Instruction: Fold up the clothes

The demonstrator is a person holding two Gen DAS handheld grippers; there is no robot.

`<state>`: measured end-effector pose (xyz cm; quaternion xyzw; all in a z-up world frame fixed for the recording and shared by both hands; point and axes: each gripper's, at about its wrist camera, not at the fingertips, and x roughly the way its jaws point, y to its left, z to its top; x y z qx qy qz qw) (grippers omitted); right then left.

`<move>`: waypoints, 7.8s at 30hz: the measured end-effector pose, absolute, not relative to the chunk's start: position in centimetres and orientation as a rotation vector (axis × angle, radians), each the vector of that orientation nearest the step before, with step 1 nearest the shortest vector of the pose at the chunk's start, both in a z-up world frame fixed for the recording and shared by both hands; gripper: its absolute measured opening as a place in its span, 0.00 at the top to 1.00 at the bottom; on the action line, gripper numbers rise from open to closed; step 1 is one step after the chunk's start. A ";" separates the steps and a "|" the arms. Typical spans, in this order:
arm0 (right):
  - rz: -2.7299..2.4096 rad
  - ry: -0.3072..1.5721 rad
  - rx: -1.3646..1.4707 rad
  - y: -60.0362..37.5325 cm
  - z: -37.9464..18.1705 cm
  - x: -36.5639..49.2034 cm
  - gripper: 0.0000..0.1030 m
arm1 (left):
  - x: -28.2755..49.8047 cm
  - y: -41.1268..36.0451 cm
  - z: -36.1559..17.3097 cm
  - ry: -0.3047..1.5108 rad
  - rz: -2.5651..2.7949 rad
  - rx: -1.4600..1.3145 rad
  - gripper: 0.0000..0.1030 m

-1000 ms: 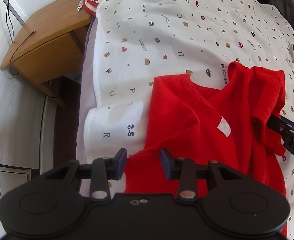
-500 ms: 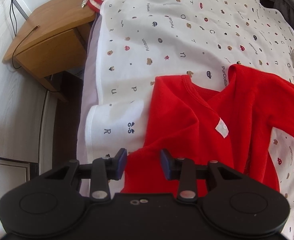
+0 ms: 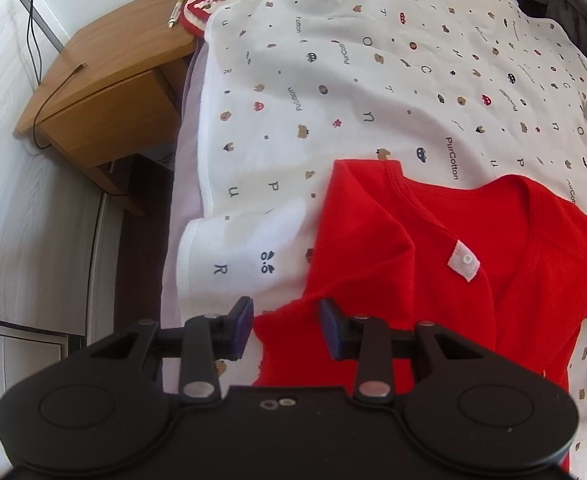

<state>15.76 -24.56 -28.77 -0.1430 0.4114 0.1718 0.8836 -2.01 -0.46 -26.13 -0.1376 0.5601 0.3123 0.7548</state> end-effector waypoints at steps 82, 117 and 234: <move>0.709 1.103 -0.338 -32.6 -24.2 -11.1 0.43 | -18.3 -10.0 -26.3 1.382 0.546 -0.496 0.64; 0.363 1.106 0.177 -42.5 -26.7 -4.3 0.94 | -19.5 -16.1 -25.2 1.388 0.490 -0.426 0.58; 0.896 1.102 -0.664 -19.8 -28.3 2.3 0.74 | -12.0 -12.2 -27.9 1.298 0.311 -0.542 0.56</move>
